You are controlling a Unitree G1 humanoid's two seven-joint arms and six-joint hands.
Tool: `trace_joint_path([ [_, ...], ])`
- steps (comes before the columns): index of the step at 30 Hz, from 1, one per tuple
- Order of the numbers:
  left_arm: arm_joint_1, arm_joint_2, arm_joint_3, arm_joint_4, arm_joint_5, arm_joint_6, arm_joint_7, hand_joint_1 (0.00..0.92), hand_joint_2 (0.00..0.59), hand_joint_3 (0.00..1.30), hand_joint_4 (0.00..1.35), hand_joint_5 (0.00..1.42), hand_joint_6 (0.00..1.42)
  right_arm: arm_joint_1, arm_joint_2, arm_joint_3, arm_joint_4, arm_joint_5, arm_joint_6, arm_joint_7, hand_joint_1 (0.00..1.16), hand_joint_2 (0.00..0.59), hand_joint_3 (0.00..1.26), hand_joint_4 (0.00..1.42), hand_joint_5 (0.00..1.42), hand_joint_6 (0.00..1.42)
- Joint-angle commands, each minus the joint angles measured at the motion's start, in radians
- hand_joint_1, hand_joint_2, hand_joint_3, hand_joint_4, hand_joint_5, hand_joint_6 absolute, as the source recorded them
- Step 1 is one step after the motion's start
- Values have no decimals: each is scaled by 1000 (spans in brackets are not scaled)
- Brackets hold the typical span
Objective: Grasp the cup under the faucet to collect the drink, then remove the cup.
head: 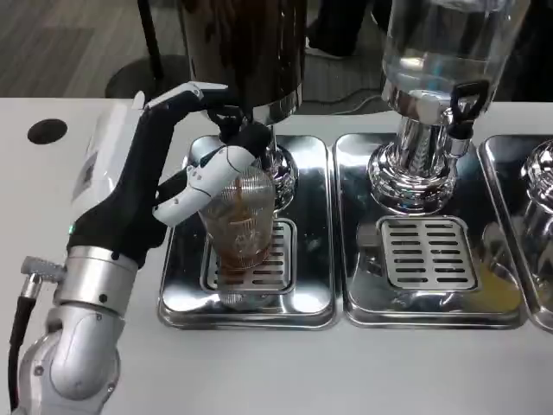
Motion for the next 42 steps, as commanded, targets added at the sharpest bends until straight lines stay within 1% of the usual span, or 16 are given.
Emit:
trace_joint_path([
  [1, 17, -3, -5, -2, 4, -8, -9, 53, 79, 546, 395, 254, 0, 1, 1, -13, -11, 12, -12, -1, 607, 586, 400, 290, 194, 140],
  [15, 32, -16, -4, -14, 5, -11, -8, 53, 79, 546, 397, 254, 0, 9, 2, -16, -12, 18, -21, -1, 607, 586, 400, 290, 194, 140],
  [17, 35, -17, -3, -16, 4, -12, -7, 53, 80, 526, 364, 254, 0, 10, 3, -16, -13, 18, -22, -2, 607, 586, 400, 290, 194, 151],
  [20, 40, -17, -2, -16, 3, -15, -6, 51, 76, 385, 226, 213, 0, 10, 3, -16, -14, 18, -22, -1, 606, 586, 400, 290, 194, 152],
  [23, 44, -17, -2, -14, 2, -19, -5, 50, 76, 185, 61, 155, 0, 11, 4, -17, -14, 19, -23, -1, 606, 586, 400, 290, 194, 153],
  [24, 45, -16, -2, -13, 3, -20, -5, 48, 68, 112, 16, 124, 0, 12, 4, -17, -14, 19, -24, -1, 606, 586, 400, 290, 194, 154],
  [25, 46, -17, -2, -12, 2, -21, -5, 47, 67, 48, 3, 96, 0, 12, 4, -17, -14, 19, -24, -1, 606, 586, 400, 290, 194, 154],
  [26, 48, -16, -1, -10, 2, -23, -5, 36, 60, 10, 1, 60, 0, 13, 4, -18, -14, 19, -25, -1, 606, 586, 400, 290, 194, 154],
  [29, 51, -14, 3, -5, -4, -28, -7, 21, 50, 0, 0, 2, 0, 15, 4, -18, -14, 20, -26, -2, 606, 586, 400, 290, 194, 155],
  [31, 54, -13, 8, -5, -8, -31, -9, 5, 38, 0, 0, 0, 0, 15, 4, -17, -13, 19, -28, -3, 605, 586, 400, 290, 194, 155],
  [35, 73, -6, 22, -14, -14, -36, -16, 0, 33, 0, 0, 0, 0, 16, 7, -14, -11, 17, -30, -4, 605, 586, 400, 290, 194, 156],
  [39, 142, 40, 58, -25, 25, -69, -1, 0, 30, 0, 0, 0, 0, 14, 12, -13, -11, 16, -32, -6, 605, 586, 400, 290, 194, 156],
  [42, 204, 59, 95, -16, 7, -103, 7, 0, 30, 0, 0, 0, 0, 13, 15, -14, -9, 17, -34, -6, 605, 586, 400, 290, 194, 156],
])
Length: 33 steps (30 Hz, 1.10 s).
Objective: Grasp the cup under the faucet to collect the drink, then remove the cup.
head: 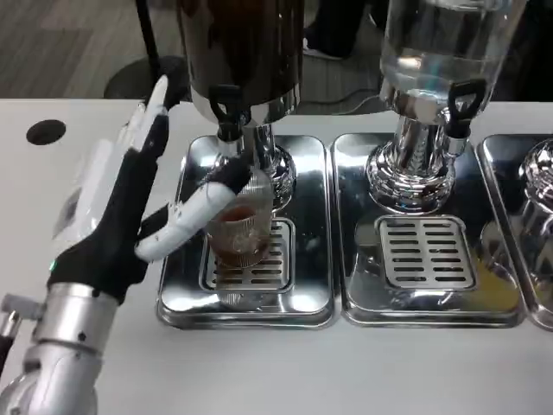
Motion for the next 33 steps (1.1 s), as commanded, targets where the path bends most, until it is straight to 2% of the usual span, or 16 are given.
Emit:
trace_joint_path([
  [1, 78, 28, 51, 1, -11, -55, 13, 0, 30, 0, 0, 0, 0, -2, 7, -4, -5, 6, -13, -6, 606, 586, 400, 290, 194, 156],
  [5, 163, 88, 103, -23, 2, -117, -9, 0, 28, 0, 0, 0, 0, -14, 12, 1, 2, 2, -10, -5, 610, 586, 400, 290, 194, 157],
  [14, 307, 222, 224, -9, 57, -246, -4, 0, 10, 0, 0, 0, 0, -38, 25, 16, 19, -7, -2, -5, 668, 506, 356, 300, 208, 160],
  [19, 383, 239, 263, 44, 130, -316, 53, 0, 5, 0, 0, 0, 0, -44, 37, 32, 32, -21, -1, -16, 678, 478, 338, 293, 209, 162],
  [23, 417, 244, 266, 138, 168, -371, 109, 0, 5, 0, 0, 0, 0, -47, 49, 43, 41, -30, 0, -24, 681, 464, 324, 290, 209, 162],
  [30, 402, 284, 251, 278, 200, -444, 149, 0, 0, 0, 0, 0, 0, -63, 46, 52, 56, -40, 5, -22, 662, 406, 271, 254, 195, 157],
  [33, 378, 303, 245, 328, 195, -468, 153, 0, 0, 0, 0, 0, 0, -80, 40, 61, 73, -19, 0, -4, 671, 375, 255, 240, 194, 157],
])
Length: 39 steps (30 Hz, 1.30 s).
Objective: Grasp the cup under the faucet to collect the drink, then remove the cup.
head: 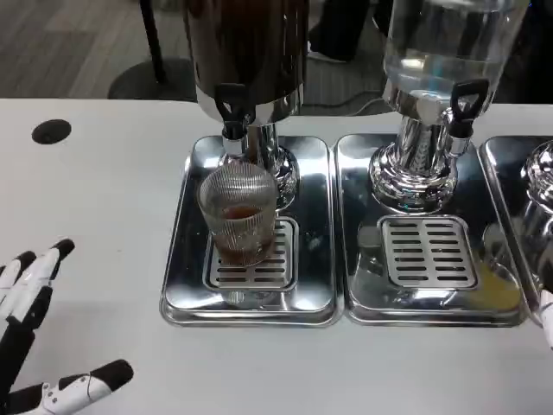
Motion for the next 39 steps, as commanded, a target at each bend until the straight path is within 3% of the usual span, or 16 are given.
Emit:
trace_joint_path([
  [1, -41, 39, -12, 78, -6, -45, 18, 0, 0, 0, 0, 0, 0, -30, -12, 14, 26, 29, -3, 16, 680, 361, 248, 240, 194, 157],
  [6, -66, 53, -12, 109, -42, -74, 4, 0, 0, 0, 0, 0, 0, -84, -36, 41, 96, 89, -33, 54, 747, 285, 191, 213, 205, 218],
  [9, -64, 62, 1, 99, -69, -82, -5, 0, 0, 0, 0, 0, 0, -159, -49, 73, 196, 140, -66, 92, 791, 246, 166, 195, 216, 257],
  [17, -6, 64, 44, 63, -104, -100, -10, 0, 0, 0, 0, 0, 0, -358, -42, 154, 457, 188, -128, 138, 818, 225, 144, 194, 234, 313],
  [29, 64, 39, 70, 8, -111, -105, -10, 0, 0, 0, 0, 0, 0, -526, -42, 220, 680, 242, -204, 221, 834, 205, 104, 184, 235, 339],
  [39, 116, 20, 95, -9, -113, -108, -1, 0, 1, 0, 0, 0, 0, -682, 4, 270, 853, 253, -209, 248, 873, 187, 91, 174, 234, 367],
])
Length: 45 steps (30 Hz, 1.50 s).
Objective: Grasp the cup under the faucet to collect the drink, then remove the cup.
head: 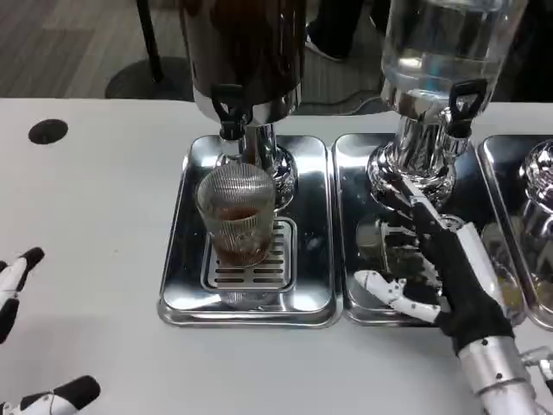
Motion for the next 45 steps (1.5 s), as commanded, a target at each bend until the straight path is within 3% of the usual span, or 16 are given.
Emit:
trace_joint_path([
  [1, 20, -9, 23, -3, 2, -8, 6, 0, 2, 0, 0, 0, 0, -72, 36, 28, 62, -2, -3, 2, 875, 185, 91, 174, 235, 368],
  [12, 41, -21, 47, 1, -7, -26, 5, 0, 3, 0, 0, 0, 0, -176, 105, 71, 180, -19, 5, -25, 882, 183, 91, 174, 238, 384],
  [23, 44, -30, 56, -3, -8, -34, 2, 0, 2, 0, 0, 0, 0, -209, 155, 96, 248, -11, -3, -2, 896, 183, 102, 184, 260, 397],
  [35, 66, -39, 80, 4, -18, -54, 1, 0, 1, 0, 0, 0, 0, -266, 192, 108, 322, 1, 8, 20, 904, 177, 99, 181, 249, 383],
  [45, 86, -42, 99, 4, -28, -65, -2, 0, 1, 0, 0, 0, 0, -309, 198, 103, 369, 3, 4, 12, 905, 177, 103, 174, 245, 362],
])
